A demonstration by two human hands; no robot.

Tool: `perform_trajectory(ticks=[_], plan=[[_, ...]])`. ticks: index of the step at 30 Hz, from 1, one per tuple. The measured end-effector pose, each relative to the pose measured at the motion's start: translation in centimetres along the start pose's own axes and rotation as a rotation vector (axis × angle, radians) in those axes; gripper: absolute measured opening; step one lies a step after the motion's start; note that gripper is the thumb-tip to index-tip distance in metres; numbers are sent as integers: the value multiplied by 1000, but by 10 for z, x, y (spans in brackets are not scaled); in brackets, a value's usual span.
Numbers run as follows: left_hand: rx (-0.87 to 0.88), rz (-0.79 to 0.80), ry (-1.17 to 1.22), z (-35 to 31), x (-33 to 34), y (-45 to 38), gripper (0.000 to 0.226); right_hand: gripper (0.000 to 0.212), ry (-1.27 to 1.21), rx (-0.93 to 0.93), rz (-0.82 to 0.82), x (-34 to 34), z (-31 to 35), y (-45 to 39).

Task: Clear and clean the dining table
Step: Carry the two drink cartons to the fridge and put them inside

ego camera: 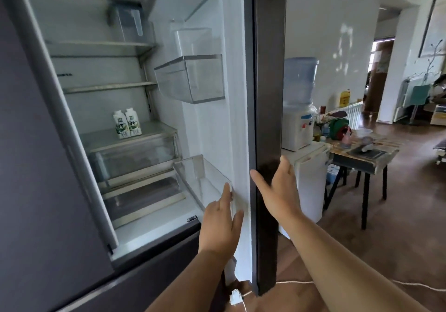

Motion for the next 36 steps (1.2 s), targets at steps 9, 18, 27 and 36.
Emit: perform_trajectory(ticks=[9,18,27,36], plan=[[-194,-158,0,43,-8,71,71,83,76,-188,-97,61,68,54],[-330,-233,-51,116,-62,90,72,81,174,-515,100,142,135,91],[-547,-357,332,206,-120,76,86,69,358,-755,199,225,196,88],[-514,-201,327,280,-132,58,89,65,463,-766,265,313,234,69]])
Point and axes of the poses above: each hand's wrist, its own y-axis away from the middle knuckle, its own x-axis out of the palm, z = x × y, the point moved 9 cm from there along -y, towards the middle knuckle, and after that the axes turned 8 degrees about z, right-handed, at the moved point
